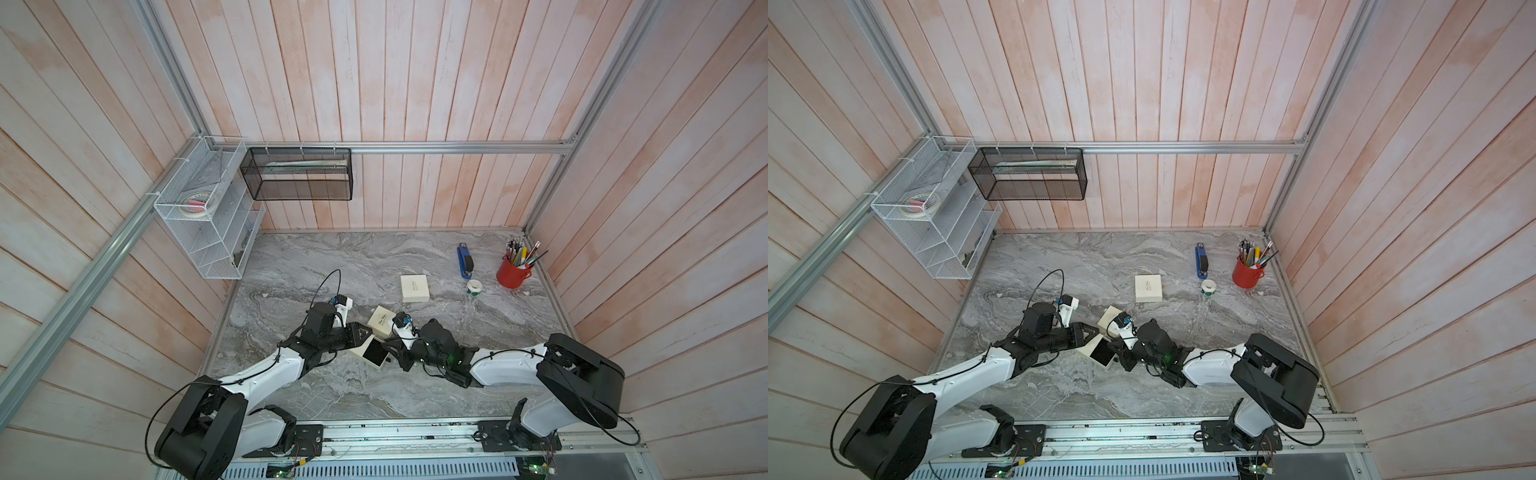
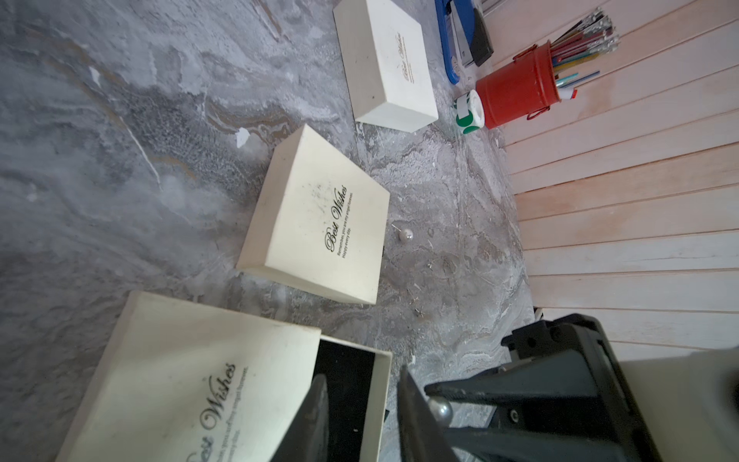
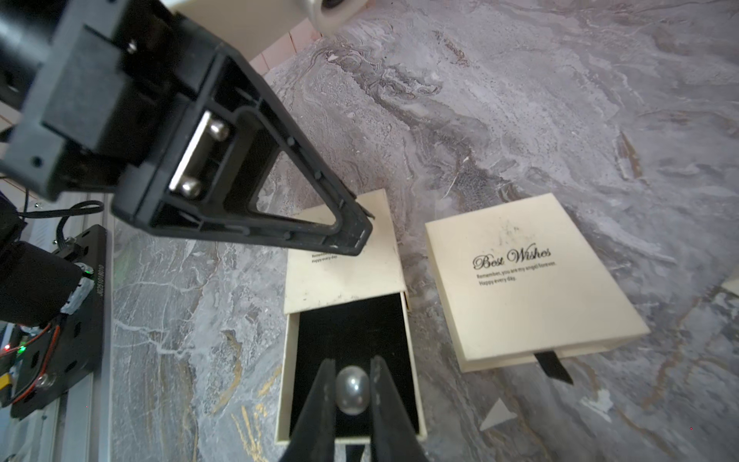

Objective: Place the earrings into the drawer-style jewelry box
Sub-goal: Insert the earring into the inner lining.

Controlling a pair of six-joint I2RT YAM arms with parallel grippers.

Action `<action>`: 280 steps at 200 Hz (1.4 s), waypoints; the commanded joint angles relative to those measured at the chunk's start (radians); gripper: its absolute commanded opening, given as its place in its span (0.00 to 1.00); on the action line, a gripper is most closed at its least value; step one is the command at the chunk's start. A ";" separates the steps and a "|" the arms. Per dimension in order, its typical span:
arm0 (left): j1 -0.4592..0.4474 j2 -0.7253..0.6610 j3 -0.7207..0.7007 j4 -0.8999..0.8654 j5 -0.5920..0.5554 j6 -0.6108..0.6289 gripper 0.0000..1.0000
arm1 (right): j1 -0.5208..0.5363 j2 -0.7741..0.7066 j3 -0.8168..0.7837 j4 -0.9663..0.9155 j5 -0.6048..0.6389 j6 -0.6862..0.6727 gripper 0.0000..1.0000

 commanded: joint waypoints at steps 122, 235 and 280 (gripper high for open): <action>0.025 0.056 -0.069 0.021 0.011 0.021 0.26 | -0.011 0.204 0.132 -0.018 -0.004 -0.015 0.00; 0.025 0.081 -0.062 0.017 0.009 0.025 0.23 | -0.015 0.243 0.131 -0.029 0.015 -0.022 0.00; 0.025 0.086 -0.057 0.011 0.009 0.030 0.22 | -0.014 0.247 0.123 -0.048 0.011 -0.037 0.00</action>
